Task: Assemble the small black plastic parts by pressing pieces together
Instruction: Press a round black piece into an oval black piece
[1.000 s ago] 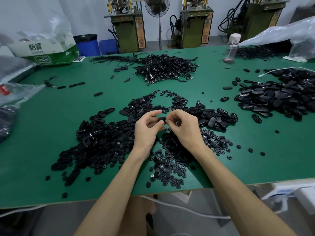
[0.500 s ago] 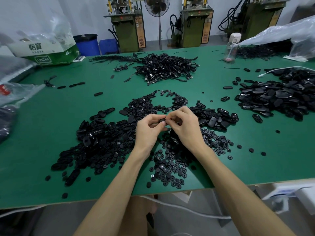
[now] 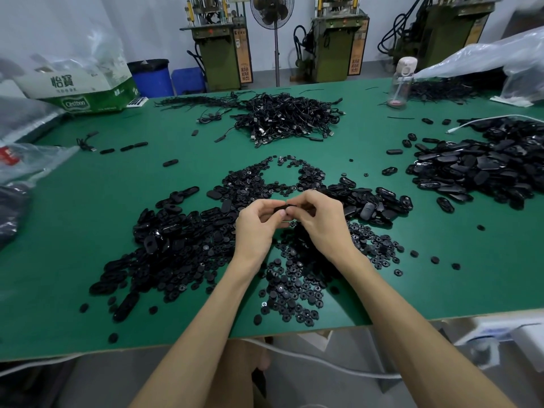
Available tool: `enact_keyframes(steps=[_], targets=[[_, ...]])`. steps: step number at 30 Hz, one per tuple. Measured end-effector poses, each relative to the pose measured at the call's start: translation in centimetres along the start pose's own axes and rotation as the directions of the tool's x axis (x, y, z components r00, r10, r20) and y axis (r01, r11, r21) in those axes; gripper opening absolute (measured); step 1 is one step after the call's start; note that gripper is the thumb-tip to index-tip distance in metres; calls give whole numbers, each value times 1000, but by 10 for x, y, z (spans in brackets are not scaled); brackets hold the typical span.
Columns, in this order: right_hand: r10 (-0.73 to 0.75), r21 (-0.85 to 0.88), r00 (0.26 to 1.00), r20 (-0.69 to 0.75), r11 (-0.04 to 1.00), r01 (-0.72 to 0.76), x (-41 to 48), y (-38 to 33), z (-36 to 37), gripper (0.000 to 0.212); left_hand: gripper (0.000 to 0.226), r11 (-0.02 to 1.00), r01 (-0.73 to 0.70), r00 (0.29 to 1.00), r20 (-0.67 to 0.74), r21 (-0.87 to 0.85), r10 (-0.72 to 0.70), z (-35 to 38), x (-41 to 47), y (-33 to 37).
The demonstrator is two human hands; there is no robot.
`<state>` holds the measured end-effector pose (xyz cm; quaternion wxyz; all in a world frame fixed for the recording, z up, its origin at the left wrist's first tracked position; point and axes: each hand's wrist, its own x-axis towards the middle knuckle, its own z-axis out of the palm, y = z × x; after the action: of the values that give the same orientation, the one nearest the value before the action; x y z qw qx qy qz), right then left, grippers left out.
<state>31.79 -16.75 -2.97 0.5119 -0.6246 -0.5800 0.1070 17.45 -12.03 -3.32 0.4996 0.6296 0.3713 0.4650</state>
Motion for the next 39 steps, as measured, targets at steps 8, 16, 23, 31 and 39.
enact_keyframes(steps=[8,16,23,31,39], targets=[[-54,-26,999,1,998,54,-2,-4,-2,9,14,1000,7,1000,-9,11,-7,0,-1,-1],[-90,-74,995,42,993,93,-4,-11,0,6,16,982,29,997,-74,187,-15,2,1,1],[-71,-62,996,50,995,74,-5,-12,0,7,16,993,32,998,-57,118,-25,-1,0,1],[-113,-79,993,27,990,115,-5,-11,1,16,15,1000,16,999,-52,-15,-16,-2,-1,4],[-146,-115,989,3,983,145,-5,-11,1,13,13,981,-93,993,-57,168,104,0,-1,4]])
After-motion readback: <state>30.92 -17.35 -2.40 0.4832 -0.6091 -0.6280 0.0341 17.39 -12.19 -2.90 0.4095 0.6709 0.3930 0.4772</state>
